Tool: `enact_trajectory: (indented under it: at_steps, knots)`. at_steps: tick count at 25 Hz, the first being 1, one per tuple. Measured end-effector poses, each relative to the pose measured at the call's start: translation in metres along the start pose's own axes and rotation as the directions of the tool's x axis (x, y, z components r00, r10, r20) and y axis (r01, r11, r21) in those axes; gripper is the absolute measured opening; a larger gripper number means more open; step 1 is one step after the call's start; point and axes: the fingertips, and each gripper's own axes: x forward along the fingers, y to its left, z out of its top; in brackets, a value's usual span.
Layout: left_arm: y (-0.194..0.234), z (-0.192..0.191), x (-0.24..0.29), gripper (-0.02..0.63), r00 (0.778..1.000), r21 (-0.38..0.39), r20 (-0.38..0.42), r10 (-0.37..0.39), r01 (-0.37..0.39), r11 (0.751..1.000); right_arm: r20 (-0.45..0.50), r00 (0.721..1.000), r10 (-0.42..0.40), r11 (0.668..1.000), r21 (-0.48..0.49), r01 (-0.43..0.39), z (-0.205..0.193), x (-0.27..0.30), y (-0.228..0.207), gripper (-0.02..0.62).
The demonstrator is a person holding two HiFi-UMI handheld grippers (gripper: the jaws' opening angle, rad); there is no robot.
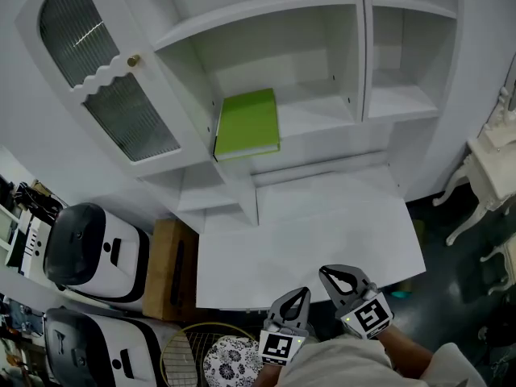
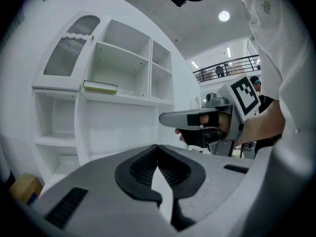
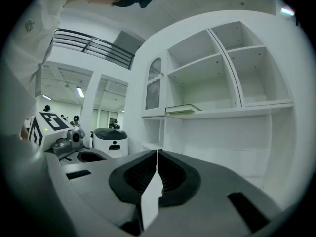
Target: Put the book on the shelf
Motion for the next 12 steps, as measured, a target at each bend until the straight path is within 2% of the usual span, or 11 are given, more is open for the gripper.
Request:
enact_trajectory:
  at_steps: [12]
  knots:
    - [-0.008,0.002,0.006,0.003,0.999,-0.001,-0.012,-0.029,0.029,1.0,-0.049,0.999,-0.023,0.999,-0.023,0.022,-0.027,-0.026,0.005,0.017]
